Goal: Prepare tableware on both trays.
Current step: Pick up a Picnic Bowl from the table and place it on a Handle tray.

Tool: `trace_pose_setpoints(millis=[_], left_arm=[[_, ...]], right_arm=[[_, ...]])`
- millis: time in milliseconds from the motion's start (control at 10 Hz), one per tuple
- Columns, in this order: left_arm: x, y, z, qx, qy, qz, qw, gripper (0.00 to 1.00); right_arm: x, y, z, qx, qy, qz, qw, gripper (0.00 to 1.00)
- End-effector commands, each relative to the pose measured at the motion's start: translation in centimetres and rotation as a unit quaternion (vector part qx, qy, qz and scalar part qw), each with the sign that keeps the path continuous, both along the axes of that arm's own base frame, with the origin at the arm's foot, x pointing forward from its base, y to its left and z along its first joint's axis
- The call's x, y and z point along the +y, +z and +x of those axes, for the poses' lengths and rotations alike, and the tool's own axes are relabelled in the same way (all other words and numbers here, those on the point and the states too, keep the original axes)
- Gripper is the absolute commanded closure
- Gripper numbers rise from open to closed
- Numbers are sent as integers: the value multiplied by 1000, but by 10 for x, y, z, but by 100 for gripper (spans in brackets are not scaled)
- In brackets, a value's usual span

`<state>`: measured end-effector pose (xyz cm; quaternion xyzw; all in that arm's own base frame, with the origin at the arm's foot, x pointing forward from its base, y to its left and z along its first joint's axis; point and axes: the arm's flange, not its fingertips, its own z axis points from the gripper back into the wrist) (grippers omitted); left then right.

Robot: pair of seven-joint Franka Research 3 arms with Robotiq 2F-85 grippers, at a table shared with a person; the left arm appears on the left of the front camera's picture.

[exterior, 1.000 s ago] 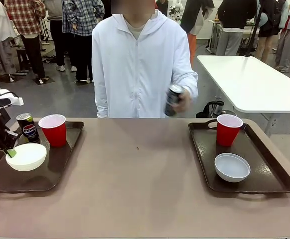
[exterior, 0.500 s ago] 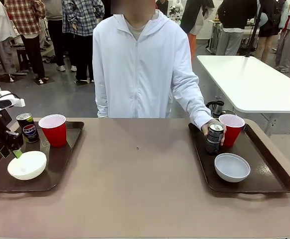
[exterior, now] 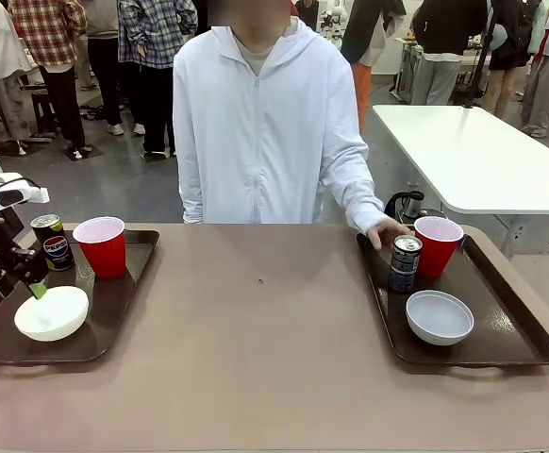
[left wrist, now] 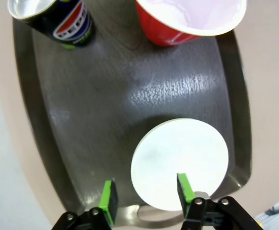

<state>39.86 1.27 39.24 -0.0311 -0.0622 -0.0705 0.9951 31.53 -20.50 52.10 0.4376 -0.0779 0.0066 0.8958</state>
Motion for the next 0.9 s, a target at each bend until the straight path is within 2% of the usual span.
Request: trace_pose_setpoints(millis=[0,100,400,500,600,800], left_arm=[[-7,16,-30,-17,-27,-18,999,7],[-12,37,-39,-33,-37,-32,998,7],[-21,88,-62,-43,-52,-27,997,7],[-18,96,-65,-40,-50,-25,998,7],[-21,86,-45,-43,-40,-22,998,7],[-21,86,-45,-43,-40,-22,998,7]], right_arm=[[1,1,0,-6,0,9,1000,0],[1,1,0,-6,0,9,1000,0],[1,1,0,-6,0,9,1000,0],[1,1,0,-6,0,9,1000,0],[1,1,0,-6,0,9,1000,0],[1,1,0,-6,0,9,1000,0]])
